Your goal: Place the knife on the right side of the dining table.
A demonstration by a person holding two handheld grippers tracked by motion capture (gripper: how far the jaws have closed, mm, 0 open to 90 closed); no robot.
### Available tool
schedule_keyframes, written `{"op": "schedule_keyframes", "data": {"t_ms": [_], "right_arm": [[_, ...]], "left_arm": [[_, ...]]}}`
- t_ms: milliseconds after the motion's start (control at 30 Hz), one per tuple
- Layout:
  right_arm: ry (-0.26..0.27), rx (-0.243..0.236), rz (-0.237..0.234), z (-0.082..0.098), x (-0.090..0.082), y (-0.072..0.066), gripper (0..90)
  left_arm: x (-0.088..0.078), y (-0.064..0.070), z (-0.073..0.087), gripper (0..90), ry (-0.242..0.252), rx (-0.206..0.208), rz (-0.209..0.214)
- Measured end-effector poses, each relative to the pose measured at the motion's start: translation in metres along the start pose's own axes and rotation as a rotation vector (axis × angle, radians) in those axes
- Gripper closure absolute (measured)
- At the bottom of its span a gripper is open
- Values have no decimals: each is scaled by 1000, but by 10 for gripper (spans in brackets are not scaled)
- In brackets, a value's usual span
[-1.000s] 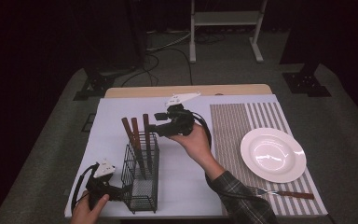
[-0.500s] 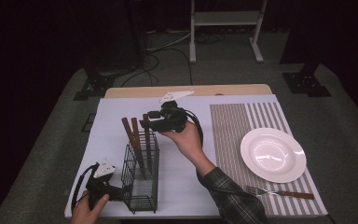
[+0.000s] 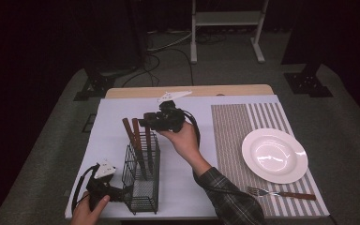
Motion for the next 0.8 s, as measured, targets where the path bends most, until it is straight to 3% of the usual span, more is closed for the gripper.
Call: {"op": "schedule_keyframes", "data": {"t_ms": [167, 433, 733, 800], "right_arm": [[-2, -25, -3, 0, -1, -4, 692], [3, -5, -12, 1, -4, -4, 713], [27, 16, -83, 0, -13, -18, 756], [32, 27, -127, 0, -16, -26, 780]], "left_arm": [[0, 0, 0, 0, 0, 1, 0], [0, 0, 0, 0, -1, 2, 0], [0, 0, 0, 0, -1, 2, 1], [0, 0, 0, 0, -1, 2, 0]]}}
Point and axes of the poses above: each handheld gripper's, and its own axes: x roughly forward along the jaws, z roughly out of its underside, y roughly to its right, the point moved 9 cm from there along x, roughly forward along the jaws
